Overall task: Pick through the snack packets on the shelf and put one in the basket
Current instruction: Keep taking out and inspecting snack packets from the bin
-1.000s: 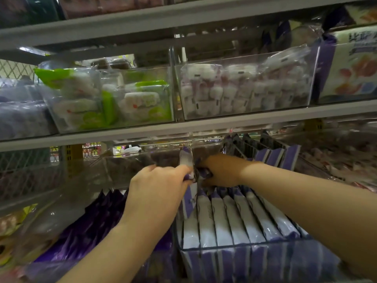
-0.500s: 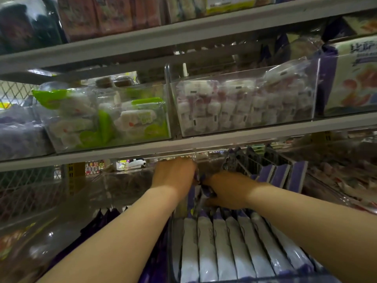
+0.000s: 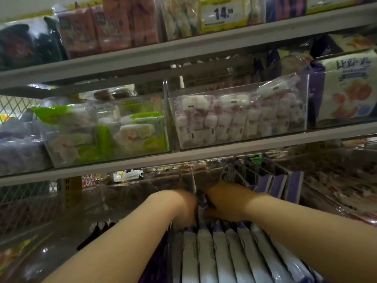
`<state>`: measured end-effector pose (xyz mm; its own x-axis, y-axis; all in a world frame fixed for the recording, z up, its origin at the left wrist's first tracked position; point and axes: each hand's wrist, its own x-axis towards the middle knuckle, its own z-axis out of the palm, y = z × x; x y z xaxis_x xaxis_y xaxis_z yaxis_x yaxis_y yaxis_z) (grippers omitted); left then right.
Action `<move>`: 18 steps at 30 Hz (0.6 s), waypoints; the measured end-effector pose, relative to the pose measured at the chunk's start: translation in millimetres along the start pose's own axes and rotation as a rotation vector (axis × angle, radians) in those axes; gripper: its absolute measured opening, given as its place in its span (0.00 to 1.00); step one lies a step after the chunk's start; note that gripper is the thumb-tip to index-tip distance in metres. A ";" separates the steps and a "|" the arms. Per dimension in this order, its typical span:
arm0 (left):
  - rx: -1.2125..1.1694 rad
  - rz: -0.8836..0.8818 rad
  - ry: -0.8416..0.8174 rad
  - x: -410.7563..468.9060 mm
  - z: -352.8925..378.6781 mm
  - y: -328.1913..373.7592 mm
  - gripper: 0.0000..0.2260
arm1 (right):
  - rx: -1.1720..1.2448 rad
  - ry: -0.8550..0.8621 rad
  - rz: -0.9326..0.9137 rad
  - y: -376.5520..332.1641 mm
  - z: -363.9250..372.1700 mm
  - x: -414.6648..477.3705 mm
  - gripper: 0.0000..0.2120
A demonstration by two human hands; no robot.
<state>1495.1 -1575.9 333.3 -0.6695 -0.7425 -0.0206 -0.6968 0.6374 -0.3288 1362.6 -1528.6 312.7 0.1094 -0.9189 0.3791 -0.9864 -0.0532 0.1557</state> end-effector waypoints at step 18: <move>-0.141 -0.014 0.205 -9.6 12.1 -5.2 0.18 | -0.050 -0.243 -0.061 -11.3 -14.7 4.1 0.10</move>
<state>1508.3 -1574.6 323.7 -0.6880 -0.7033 0.1793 -0.7256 0.6607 -0.1924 1376.1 -1526.0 325.9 0.1304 -0.9817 0.1385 -0.9709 -0.0981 0.2186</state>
